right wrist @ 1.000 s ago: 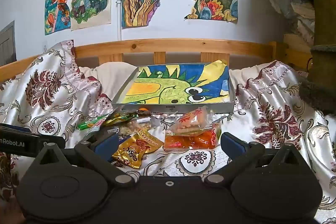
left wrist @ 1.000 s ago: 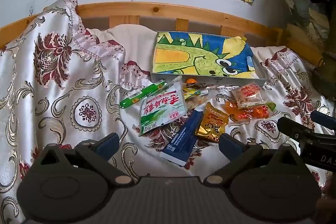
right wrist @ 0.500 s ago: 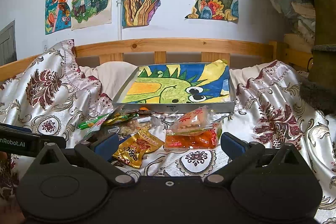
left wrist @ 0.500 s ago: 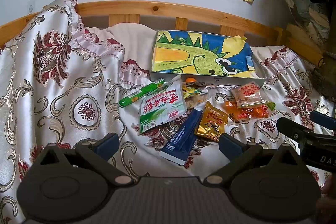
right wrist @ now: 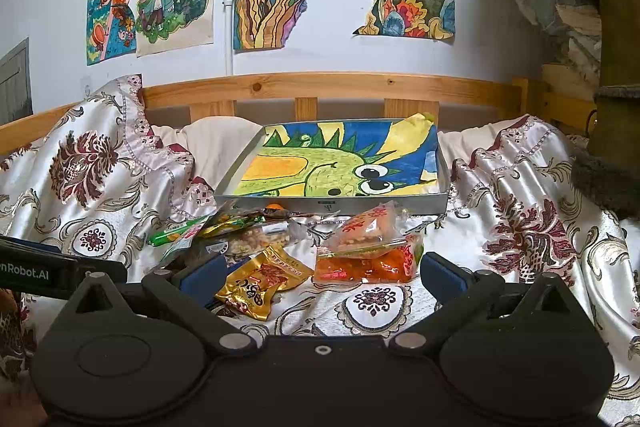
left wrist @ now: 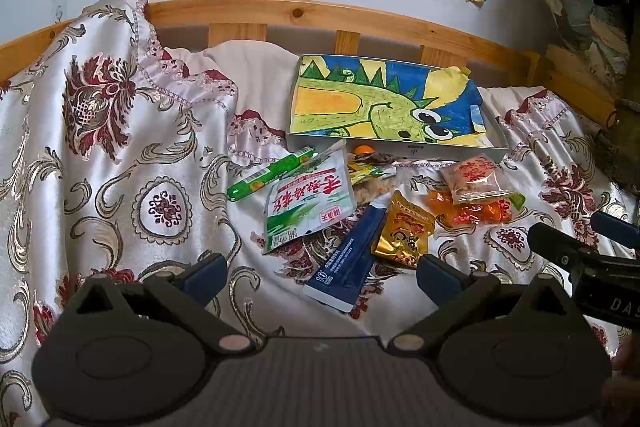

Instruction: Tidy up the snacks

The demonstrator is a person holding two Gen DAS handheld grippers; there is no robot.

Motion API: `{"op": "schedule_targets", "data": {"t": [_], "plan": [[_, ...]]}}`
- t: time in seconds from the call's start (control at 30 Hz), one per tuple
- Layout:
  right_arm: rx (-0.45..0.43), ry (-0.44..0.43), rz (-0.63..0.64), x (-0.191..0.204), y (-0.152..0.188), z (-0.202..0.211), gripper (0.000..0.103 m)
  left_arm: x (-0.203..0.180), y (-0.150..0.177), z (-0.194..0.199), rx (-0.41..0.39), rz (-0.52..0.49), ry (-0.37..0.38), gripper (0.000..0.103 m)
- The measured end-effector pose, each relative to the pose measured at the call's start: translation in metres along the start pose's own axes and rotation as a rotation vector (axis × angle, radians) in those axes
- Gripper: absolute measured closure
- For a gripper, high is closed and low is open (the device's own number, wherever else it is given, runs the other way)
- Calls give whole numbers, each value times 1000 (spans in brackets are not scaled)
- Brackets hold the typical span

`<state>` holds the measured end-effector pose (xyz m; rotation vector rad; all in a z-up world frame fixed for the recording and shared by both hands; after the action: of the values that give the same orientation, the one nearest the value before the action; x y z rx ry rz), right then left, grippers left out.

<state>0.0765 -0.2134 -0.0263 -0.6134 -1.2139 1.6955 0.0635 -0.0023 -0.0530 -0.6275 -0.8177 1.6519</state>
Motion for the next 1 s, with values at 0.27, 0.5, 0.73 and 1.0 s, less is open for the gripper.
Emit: {"op": "schedule_targets", "data": {"t": [0.27, 0.5, 0.73, 1.0], "plan": [[13, -1, -1, -2, 1, -1, 1, 1, 3, -2, 11, 8, 12, 0], [34, 6, 3, -1, 4, -6, 0, 2, 2, -4, 28, 20, 20, 0], [44, 8, 5, -1, 4, -4, 1, 0, 3, -5, 37, 22, 27, 0], [59, 5, 1, -1, 6, -6, 1, -3, 5, -8, 60, 19, 22, 0]]}}
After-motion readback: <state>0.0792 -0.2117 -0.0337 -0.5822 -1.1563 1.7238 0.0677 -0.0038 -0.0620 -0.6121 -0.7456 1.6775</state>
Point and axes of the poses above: each gripper's, at about its wrist camera, not at the fingertips, and z roughly against the way its jaws point, x to its left, y to its underside, the point moved 8 cm from there along -z, roughly the way its jaws point, and after that the axes turned 11 degrees about -y, right-handed, at the moved point
